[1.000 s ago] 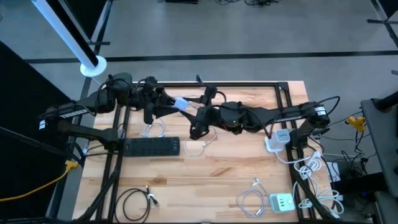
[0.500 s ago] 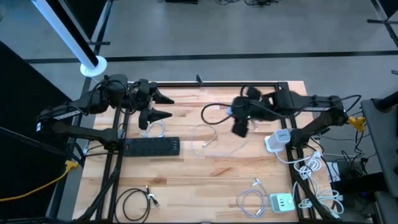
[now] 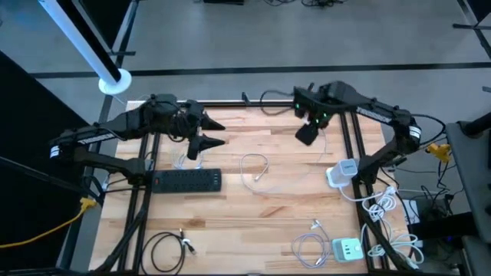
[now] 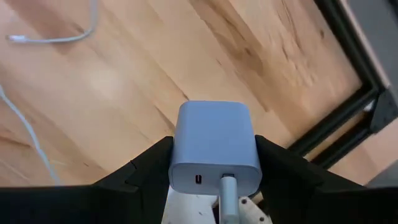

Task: Insert USB
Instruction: Insert the white charger adapter into the top white outlet extension

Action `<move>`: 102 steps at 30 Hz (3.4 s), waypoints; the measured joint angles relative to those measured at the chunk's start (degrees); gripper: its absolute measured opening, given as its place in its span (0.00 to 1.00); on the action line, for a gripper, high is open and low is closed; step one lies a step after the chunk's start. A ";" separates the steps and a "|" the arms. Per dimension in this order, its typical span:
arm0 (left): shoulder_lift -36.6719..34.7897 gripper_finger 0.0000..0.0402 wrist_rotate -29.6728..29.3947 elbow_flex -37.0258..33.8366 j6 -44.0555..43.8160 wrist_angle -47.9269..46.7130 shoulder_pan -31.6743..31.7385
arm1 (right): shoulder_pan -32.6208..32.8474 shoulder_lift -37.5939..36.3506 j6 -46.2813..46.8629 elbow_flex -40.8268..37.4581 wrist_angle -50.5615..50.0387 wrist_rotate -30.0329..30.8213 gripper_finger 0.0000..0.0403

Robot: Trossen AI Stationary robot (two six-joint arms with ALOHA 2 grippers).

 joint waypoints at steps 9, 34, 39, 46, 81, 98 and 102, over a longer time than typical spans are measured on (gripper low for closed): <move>0.63 0.69 0.33 0.04 -0.15 3.44 -2.49 | -8.89 11.92 -18.40 -0.81 0.08 -6.14 0.47; 5.22 0.69 -0.04 0.04 5.27 2.60 -4.35 | -7.42 3.20 -16.23 0.17 -0.10 -13.49 0.47; 11.86 0.69 -0.15 0.01 10.73 4.37 -4.53 | -6.71 -3.55 -8.18 0.15 -0.02 -28.36 0.47; 21.95 0.69 -0.97 0.29 12.47 14.70 -5.63 | -0.86 -9.07 2.09 0.14 1.93 -30.05 0.47; 23.09 0.69 -20.17 9.86 42.33 32.23 -11.80 | 9.23 -10.15 25.00 0.04 53.51 -41.13 0.47; 24.57 0.51 -21.81 9.86 48.52 35.34 -12.60 | 9.60 -9.10 27.25 0.07 55.43 -41.11 0.47; 24.55 0.27 -21.84 9.86 48.75 35.58 -12.65 | 9.65 -8.96 27.59 0.07 55.71 -41.28 0.47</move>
